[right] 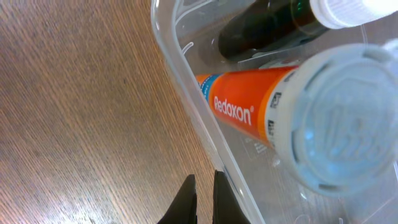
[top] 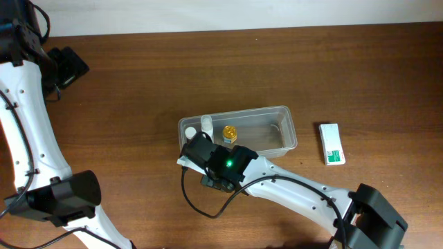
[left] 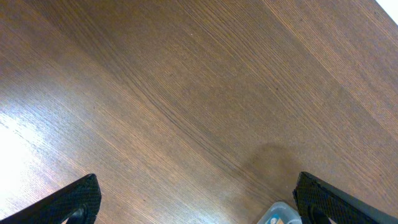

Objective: Pack container

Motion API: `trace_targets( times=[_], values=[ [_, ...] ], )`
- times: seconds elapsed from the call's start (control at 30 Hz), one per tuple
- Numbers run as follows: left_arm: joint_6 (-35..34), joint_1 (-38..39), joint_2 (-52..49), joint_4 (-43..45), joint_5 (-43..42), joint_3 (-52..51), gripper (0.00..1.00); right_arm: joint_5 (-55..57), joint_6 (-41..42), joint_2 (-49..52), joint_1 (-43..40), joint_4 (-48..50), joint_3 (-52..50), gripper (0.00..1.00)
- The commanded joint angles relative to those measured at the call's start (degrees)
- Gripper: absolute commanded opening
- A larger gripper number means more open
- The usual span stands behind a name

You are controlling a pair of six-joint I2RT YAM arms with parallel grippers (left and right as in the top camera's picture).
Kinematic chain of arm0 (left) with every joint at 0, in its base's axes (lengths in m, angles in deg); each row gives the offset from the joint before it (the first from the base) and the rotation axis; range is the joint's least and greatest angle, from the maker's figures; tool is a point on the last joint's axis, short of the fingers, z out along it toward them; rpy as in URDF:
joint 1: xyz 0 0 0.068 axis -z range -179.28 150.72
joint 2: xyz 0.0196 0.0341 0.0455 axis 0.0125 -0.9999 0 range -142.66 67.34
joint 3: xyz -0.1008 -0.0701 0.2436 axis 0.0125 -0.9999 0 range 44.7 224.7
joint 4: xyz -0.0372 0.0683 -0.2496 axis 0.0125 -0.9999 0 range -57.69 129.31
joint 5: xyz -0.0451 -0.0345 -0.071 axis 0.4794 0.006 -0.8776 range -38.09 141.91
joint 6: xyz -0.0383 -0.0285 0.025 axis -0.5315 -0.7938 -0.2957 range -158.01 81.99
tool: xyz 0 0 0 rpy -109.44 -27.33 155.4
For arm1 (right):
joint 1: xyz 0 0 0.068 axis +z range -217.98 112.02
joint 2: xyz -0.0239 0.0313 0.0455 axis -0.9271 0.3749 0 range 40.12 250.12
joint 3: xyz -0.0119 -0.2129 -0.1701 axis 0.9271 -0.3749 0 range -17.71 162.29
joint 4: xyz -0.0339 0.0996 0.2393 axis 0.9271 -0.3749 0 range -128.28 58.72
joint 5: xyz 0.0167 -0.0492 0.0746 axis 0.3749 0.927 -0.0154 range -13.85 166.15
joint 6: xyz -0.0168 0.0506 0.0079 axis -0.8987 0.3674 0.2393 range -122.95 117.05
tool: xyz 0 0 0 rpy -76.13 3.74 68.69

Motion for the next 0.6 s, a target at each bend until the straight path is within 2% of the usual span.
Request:
trace_targets(
  times=[0.0, 0.57],
  values=[
    [0.9, -0.1, 0.5, 0.0, -0.2, 0.6, 1.0, 1.0, 1.0, 0.4, -0.2, 0.7, -0.2, 0.04],
    [0.9, -0.1, 0.5, 0.0, -0.2, 0.6, 1.0, 1.0, 3.1, 0.5, -1.7, 3.6, -0.2, 0.04]
  ],
)
